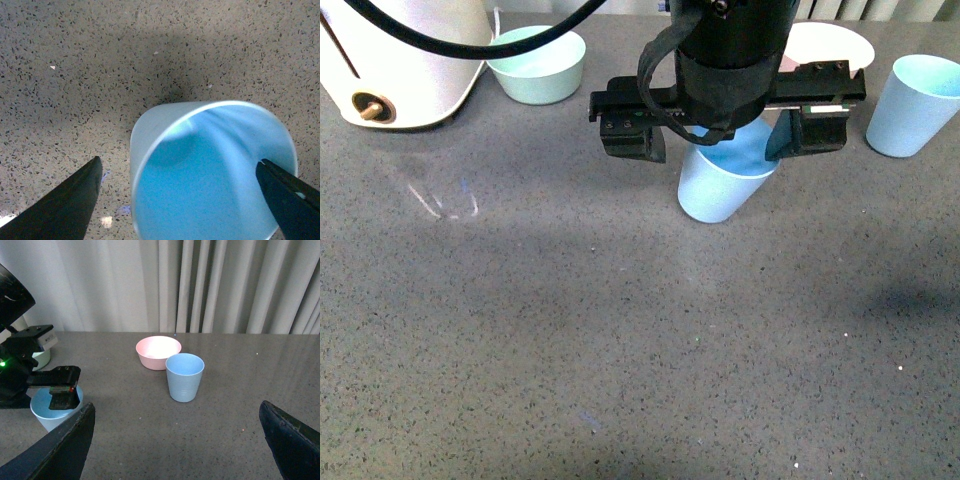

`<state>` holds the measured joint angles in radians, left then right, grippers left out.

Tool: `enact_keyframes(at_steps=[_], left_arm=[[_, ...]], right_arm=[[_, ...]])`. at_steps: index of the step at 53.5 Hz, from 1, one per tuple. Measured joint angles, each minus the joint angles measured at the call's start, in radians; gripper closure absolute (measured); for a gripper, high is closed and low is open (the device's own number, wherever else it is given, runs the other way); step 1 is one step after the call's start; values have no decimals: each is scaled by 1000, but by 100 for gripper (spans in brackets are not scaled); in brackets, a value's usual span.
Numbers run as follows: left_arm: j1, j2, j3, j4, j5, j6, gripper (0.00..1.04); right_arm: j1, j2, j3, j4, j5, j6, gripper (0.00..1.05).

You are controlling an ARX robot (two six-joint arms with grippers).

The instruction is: Stack blue cups with both arms

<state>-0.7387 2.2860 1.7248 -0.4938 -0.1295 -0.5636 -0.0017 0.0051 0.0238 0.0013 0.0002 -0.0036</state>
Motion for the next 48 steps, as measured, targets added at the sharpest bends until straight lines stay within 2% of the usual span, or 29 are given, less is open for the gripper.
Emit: enact_keyframes(at_steps=[23, 48], left_arm=[[11, -39, -65, 31, -4, 24, 9], [79, -141, -169, 79, -6, 54, 9]], right_arm=[[0, 0, 0, 0, 0, 0, 9], [0, 0, 0, 0, 0, 0, 9]])
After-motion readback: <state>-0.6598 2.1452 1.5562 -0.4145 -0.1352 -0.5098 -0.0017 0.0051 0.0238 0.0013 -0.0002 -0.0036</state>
